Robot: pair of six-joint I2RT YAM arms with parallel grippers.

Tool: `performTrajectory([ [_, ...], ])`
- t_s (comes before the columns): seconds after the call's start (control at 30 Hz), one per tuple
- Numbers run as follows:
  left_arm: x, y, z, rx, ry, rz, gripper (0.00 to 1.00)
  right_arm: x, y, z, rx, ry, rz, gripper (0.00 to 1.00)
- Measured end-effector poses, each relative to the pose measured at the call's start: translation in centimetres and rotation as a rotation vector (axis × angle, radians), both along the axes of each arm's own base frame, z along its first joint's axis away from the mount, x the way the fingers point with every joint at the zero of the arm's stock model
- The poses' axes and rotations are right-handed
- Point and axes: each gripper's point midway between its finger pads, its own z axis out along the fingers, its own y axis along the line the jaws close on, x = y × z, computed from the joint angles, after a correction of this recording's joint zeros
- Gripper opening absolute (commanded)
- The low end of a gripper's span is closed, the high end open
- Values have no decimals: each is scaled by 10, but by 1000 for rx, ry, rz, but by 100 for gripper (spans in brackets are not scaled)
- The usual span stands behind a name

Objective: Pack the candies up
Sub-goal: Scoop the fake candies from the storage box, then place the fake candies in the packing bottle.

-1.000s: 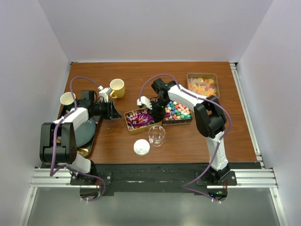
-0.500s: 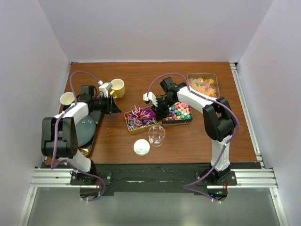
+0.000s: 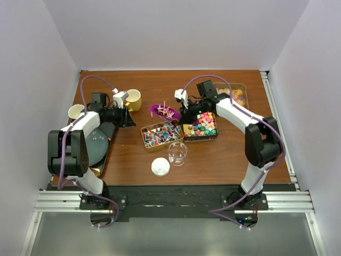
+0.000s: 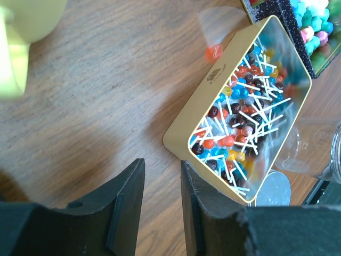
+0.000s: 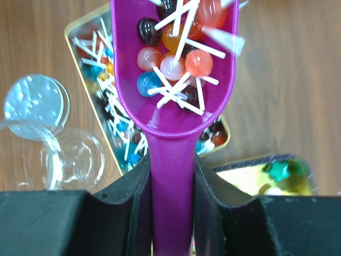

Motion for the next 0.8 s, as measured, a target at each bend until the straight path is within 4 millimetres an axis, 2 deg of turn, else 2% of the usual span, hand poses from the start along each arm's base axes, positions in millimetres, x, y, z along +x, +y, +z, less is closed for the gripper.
performTrajectory([
  [0.17, 0, 1, 11, 4, -31, 5, 39, 1, 2, 25, 34, -17, -16, 0],
  [0.37, 0, 2, 28, 4, -85, 9, 40, -12, -13, 49, -4, -66, -21, 0],
  [0.5, -5, 2, 41, 6, -133, 10, 45, -35, -36, 64, -98, -126, 59, 0],
  [0.57, -9, 2, 48, 8, -163, 10, 53, -47, -47, 69, -145, -159, 111, 0],
  [0.7, -19, 3, 57, 11, -198, 12, 61, -74, -73, 70, -242, -192, 211, 0],
  [0.8, -28, 4, 55, 13, -198, 18, 61, -90, -90, 67, -308, -201, 273, 0],
])
